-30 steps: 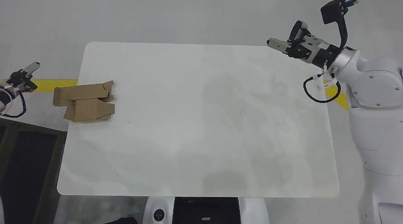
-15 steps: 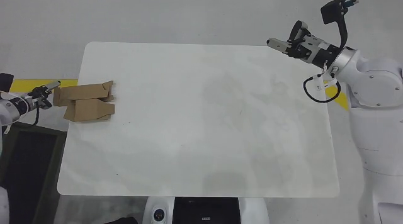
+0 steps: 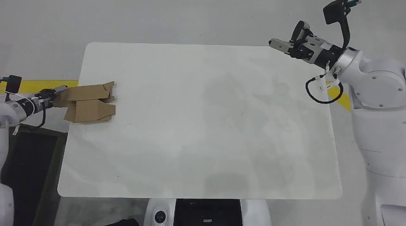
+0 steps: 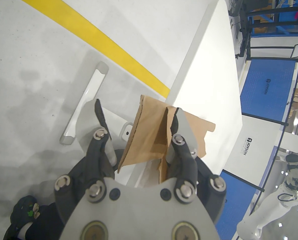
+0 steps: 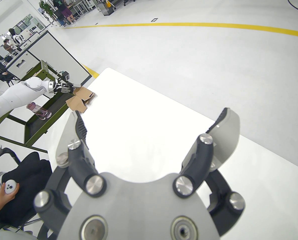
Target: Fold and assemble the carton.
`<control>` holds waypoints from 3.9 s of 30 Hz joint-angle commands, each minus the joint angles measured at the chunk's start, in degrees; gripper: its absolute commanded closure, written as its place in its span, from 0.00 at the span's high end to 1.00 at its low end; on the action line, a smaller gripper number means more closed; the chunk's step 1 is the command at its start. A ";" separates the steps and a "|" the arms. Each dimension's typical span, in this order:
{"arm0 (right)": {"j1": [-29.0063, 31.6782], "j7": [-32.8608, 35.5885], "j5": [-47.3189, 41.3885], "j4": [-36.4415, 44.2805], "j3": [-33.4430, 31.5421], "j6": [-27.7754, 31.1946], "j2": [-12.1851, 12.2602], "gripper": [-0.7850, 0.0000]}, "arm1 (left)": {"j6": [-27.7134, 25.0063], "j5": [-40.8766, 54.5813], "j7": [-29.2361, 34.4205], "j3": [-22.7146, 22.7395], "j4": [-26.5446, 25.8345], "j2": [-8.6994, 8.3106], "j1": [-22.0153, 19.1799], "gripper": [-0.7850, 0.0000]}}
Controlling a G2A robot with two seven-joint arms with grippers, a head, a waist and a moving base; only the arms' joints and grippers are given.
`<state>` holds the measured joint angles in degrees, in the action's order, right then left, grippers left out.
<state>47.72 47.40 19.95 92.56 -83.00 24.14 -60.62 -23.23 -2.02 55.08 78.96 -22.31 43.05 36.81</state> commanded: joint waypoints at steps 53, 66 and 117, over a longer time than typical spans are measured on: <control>0.00 0.00 0.00 0.00 0.00 0.00 0.00 1.00 | -9.52 16.67 2.62 -19.76 -38.50 8.80 -14.17 0.00; 0.87 4.45 -2.40 -0.32 0.54 1.06 0.40 1.00 | -14.19 17.66 9.12 -29.08 -42.02 12.52 -18.13 0.00; -39.10 -1.11 -28.49 -30.72 67.69 33.86 -3.06 0.13 | -14.38 28.07 11.59 -41.66 -48.79 11.13 -23.09 0.00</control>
<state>9.24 46.47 -7.81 61.91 -16.31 57.79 -63.67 -37.64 25.94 66.66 37.44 -71.20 54.19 13.82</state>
